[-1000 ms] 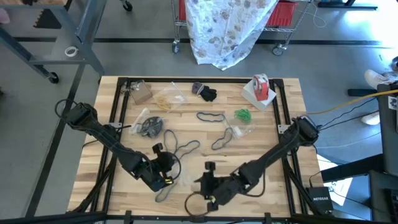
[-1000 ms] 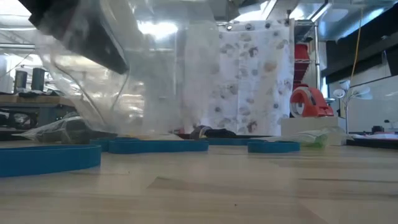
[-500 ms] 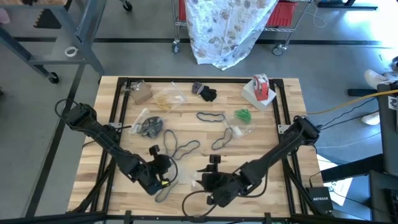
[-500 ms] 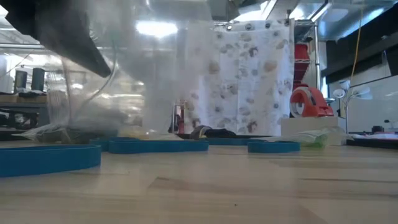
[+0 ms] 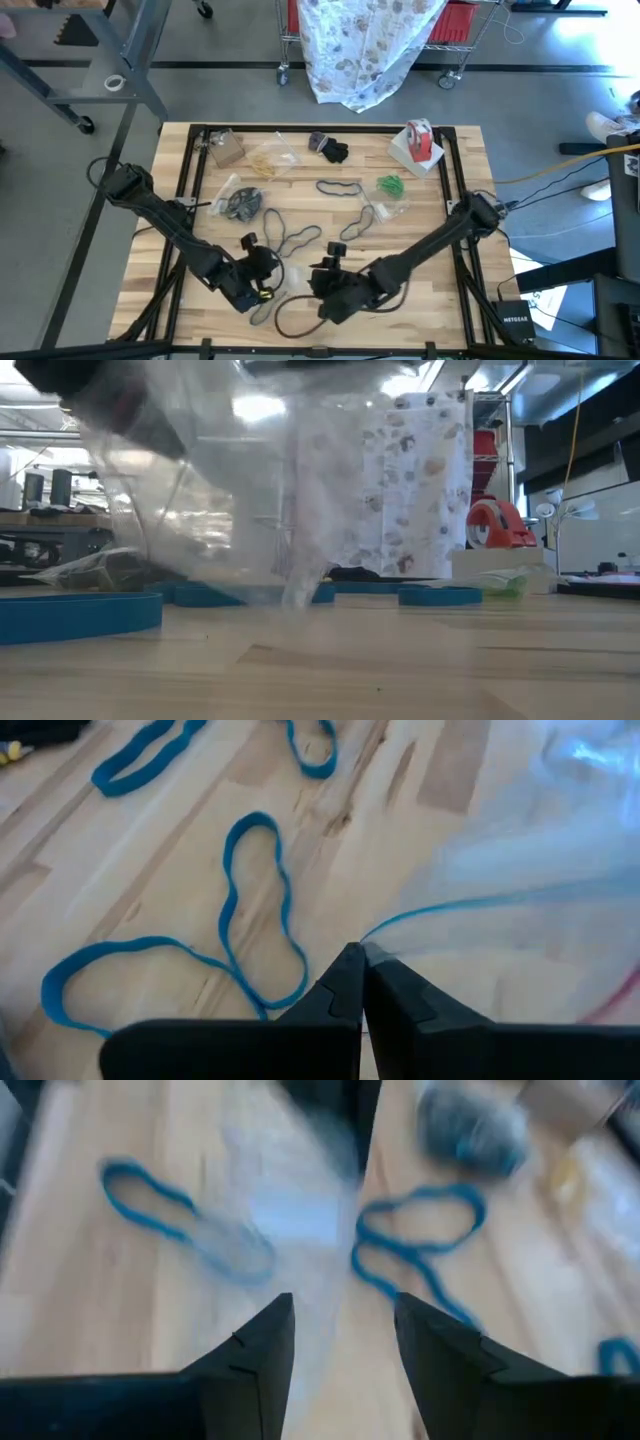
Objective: Sort rubber bands
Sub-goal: Open the transparent zip bag
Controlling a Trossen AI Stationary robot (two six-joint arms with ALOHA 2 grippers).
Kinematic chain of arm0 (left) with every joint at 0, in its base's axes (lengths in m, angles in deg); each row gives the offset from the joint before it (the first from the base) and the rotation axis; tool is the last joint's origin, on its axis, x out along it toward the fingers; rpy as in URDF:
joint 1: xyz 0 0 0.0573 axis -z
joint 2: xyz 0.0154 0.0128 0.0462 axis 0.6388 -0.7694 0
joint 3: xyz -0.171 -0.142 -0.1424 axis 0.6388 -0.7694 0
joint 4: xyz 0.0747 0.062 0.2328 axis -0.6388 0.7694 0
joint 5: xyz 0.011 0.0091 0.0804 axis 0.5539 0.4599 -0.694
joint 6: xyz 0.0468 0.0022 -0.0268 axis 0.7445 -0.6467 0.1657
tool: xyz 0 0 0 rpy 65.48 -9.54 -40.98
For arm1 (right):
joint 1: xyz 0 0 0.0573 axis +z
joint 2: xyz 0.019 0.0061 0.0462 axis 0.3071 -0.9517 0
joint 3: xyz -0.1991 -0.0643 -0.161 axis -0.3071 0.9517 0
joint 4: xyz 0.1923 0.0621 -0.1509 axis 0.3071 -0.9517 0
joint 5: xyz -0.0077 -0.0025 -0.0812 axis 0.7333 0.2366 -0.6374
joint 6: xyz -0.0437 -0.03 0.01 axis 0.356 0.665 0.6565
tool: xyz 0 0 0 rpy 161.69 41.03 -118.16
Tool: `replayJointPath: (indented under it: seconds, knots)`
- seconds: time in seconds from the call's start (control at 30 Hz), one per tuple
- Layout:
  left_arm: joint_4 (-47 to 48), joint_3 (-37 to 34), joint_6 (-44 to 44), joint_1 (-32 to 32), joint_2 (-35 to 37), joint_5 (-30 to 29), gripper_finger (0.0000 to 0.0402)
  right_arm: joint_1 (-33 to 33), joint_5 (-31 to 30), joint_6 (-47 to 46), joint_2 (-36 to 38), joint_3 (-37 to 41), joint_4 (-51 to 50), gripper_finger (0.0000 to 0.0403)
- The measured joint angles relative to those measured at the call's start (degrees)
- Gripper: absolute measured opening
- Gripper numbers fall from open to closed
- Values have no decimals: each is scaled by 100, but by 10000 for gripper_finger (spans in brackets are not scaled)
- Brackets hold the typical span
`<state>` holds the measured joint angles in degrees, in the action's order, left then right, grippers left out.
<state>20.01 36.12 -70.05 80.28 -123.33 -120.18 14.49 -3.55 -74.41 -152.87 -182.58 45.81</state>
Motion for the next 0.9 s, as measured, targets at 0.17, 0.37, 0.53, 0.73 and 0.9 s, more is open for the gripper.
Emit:
replayJointPath:
  seconds: [0.17,0.37,0.53,0.73,0.9]
  knots:
    - [31,0,58,81,326,-35,0,-21,162,-280,-455,101,7,165]
    - [34,0,234,42,539,-50,0,2,9,-297,-225,-89,-374,165]
    - [7,-2,348,-70,537,-62,0,58,-184,-269,-124,-116,-495,165]
    - [-53,-97,317,-128,429,-61,0,41,-180,-433,-296,471,384,165]
    - [-390,-118,498,-45,396,-59,0,-32,-403,-1097,-303,1309,1122,165]
